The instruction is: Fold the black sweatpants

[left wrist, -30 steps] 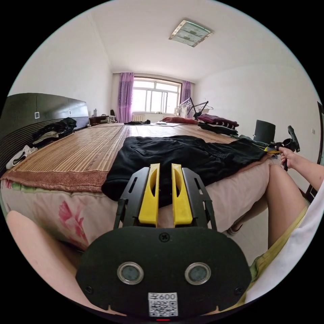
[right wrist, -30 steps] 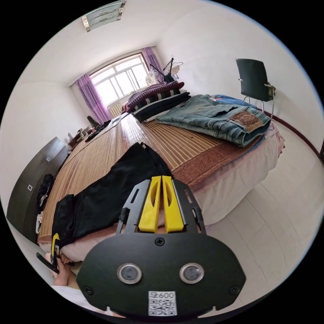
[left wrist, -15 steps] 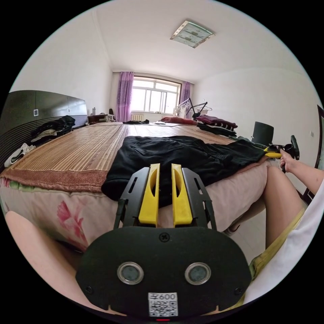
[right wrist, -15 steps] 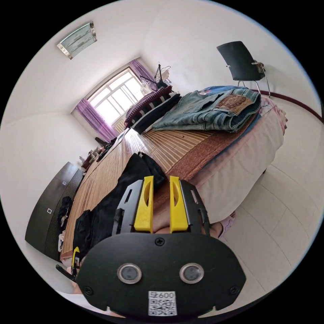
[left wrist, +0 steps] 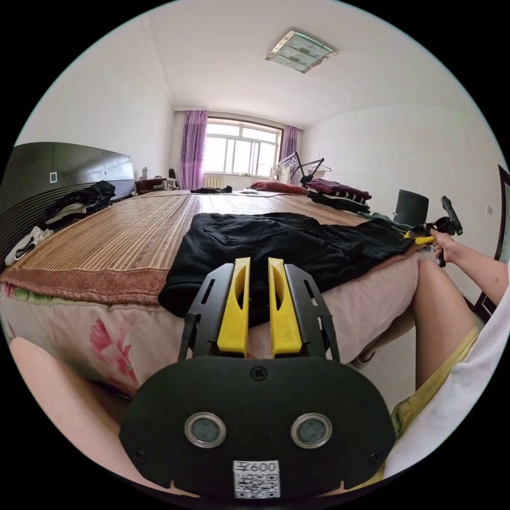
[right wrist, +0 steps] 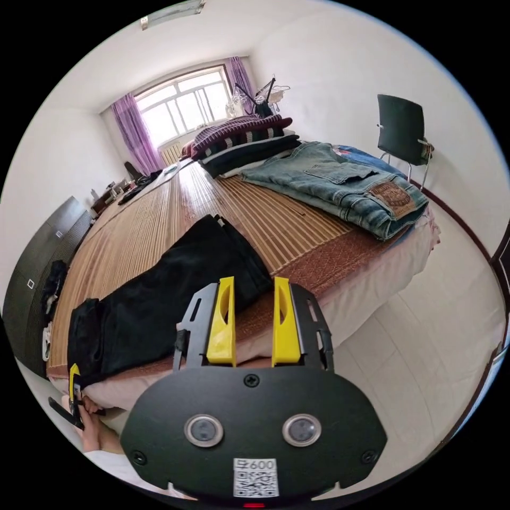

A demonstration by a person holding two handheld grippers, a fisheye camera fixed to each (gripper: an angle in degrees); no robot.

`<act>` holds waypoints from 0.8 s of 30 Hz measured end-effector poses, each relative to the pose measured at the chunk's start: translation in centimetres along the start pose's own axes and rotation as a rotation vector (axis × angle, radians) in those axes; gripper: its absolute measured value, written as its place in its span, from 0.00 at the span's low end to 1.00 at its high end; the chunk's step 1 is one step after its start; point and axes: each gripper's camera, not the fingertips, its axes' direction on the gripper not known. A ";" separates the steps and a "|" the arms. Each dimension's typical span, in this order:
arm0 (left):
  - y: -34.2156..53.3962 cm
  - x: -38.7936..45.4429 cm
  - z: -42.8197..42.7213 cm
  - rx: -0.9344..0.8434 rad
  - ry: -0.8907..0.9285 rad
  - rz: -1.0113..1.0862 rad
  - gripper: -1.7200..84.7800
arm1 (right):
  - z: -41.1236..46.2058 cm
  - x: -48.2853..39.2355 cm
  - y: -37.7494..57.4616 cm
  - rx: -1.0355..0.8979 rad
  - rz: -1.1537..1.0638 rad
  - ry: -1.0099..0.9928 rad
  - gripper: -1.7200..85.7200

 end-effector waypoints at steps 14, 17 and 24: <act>-0.2 2.3 -2.2 0.011 -0.008 -0.009 0.06 | 5.6 2.9 6.2 0.043 0.017 -0.121 0.03; -0.3 3.0 -3.0 0.015 -0.005 -0.014 0.06 | 7.4 3.9 7.0 0.005 0.024 -0.156 0.02; -0.5 4.6 -5.1 0.020 0.014 -0.029 0.06 | 5.7 3.3 11.2 0.163 -0.033 -0.198 0.01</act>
